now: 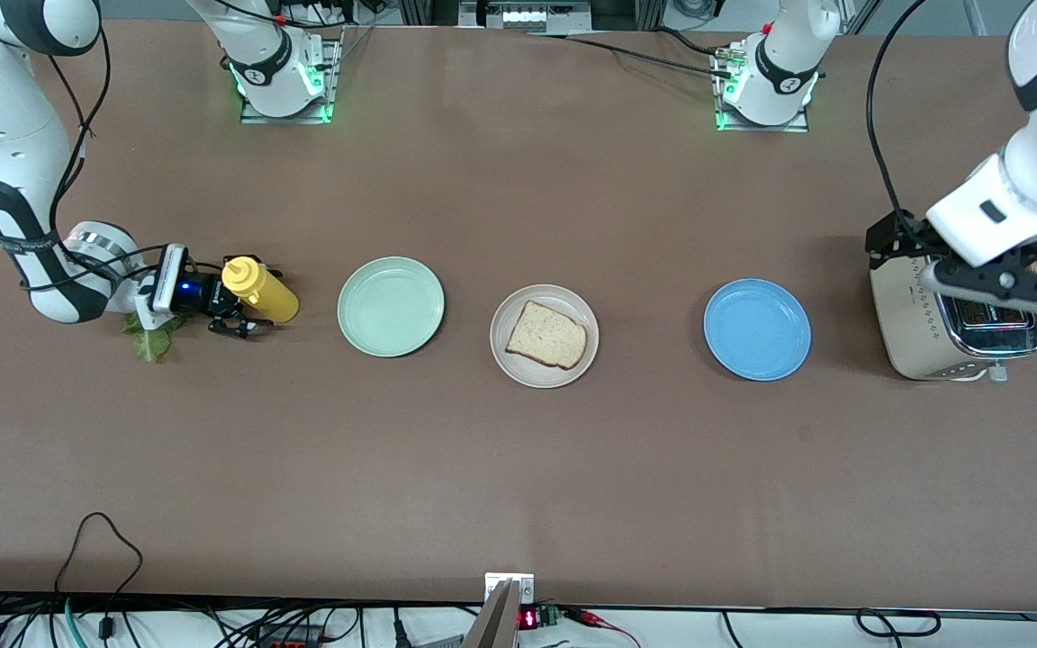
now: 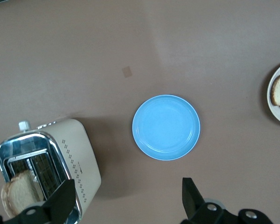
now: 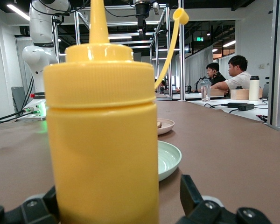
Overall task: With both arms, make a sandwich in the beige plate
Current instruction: 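Lift the yellow bottle with the right gripper toward the beige plate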
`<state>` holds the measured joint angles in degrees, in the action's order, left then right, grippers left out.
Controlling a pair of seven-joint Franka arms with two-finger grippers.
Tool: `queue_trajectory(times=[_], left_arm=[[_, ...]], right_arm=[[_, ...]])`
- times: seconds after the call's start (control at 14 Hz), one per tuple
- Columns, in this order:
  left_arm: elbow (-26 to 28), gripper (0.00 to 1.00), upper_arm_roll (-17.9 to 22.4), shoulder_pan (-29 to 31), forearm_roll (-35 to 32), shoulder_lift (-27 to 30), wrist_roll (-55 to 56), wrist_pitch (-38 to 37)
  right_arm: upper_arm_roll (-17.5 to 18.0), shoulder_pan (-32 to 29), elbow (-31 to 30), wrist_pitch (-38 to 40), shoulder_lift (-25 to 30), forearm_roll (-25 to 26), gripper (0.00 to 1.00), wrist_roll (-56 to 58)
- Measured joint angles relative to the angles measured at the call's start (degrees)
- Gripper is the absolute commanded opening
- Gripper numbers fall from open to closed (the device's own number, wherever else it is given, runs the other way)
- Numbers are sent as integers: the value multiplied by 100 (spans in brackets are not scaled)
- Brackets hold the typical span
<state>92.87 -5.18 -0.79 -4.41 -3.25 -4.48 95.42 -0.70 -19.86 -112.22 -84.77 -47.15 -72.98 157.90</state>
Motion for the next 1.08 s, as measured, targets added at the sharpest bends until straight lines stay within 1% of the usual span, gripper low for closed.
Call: queue_trajectory(times=[0.07, 0.14, 0.22, 0.29, 0.36, 0.57, 0.72, 0.93, 1.08], left_arm=[[219, 100, 37, -11, 10, 214, 127, 36], [352, 100, 53, -11, 25, 359, 277, 20], [413, 100, 59, -11, 61, 426, 433, -7], [423, 100, 59, -13, 108, 440, 529, -13], [424, 100, 59, -21, 119, 432, 560, -13], [426, 100, 59, -32, 120, 418, 597, -14], [425, 100, 59, -33, 120, 418, 603, -14], [425, 100, 59, -34, 120, 418, 608, -14], [425, 100, 60, -34, 120, 418, 612, -14]], right_arm=[[0, 32, 4, 0, 0, -15, 66, 3], [0, 54, 12, 1, 0, -17, 49, 5], [0, 65, 20, 4, 0, -17, 43, 9], [0, 69, 33, 4, 0, -18, 33, 11], [-1, 69, 50, -1, 0, -18, 31, 12], [-8, 89, 145, -44, 37, -19, 32, -4], [-16, 203, 268, -192, 181, -21, 32, -133], [-23, 522, 345, -817, 710, -18, 32, -409], [-32, 776, 339, -1262, 1091, 1, 33, -804]])
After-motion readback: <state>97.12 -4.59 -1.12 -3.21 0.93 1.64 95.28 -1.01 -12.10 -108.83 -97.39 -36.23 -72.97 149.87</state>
